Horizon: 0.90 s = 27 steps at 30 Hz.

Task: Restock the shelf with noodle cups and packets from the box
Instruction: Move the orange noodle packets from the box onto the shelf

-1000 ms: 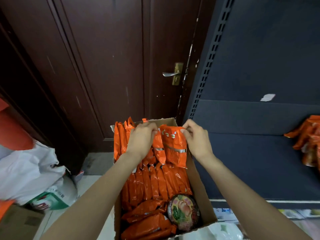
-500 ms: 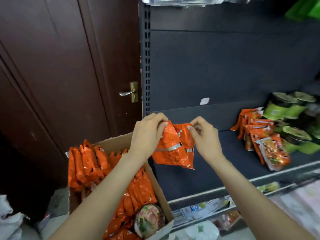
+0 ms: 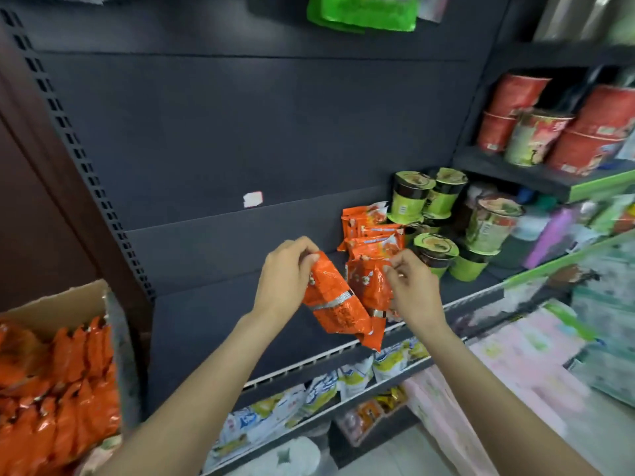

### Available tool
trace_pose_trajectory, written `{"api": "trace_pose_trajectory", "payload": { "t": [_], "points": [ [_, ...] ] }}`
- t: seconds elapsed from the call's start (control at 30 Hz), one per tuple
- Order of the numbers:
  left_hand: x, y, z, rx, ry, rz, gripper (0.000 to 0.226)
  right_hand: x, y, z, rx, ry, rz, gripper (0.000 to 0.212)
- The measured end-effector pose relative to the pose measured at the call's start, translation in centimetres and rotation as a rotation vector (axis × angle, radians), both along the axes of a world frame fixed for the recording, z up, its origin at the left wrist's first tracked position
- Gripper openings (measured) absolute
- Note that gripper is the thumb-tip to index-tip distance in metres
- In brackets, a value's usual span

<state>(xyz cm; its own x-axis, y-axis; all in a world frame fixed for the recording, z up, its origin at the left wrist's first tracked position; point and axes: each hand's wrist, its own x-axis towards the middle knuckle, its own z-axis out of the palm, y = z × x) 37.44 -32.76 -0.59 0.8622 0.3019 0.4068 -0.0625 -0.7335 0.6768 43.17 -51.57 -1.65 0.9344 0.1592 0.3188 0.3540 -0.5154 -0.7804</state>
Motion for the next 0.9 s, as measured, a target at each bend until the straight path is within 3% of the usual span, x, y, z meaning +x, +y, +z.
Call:
{"api": "trace_pose_trajectory", "payload": {
  "t": [0.3,0.9],
  "points": [
    [7.3,-8.1,0.0,0.048,0.151,0.081,0.008,6.4,-9.0,-1.2,0.026,0.054,-0.171,0.012],
    [14.7,-10.3,-2.3,-0.314,0.230,0.092,0.009,14.5,-11.0,-3.6,0.023,0.157,-0.140,0.018]
  ]
}}
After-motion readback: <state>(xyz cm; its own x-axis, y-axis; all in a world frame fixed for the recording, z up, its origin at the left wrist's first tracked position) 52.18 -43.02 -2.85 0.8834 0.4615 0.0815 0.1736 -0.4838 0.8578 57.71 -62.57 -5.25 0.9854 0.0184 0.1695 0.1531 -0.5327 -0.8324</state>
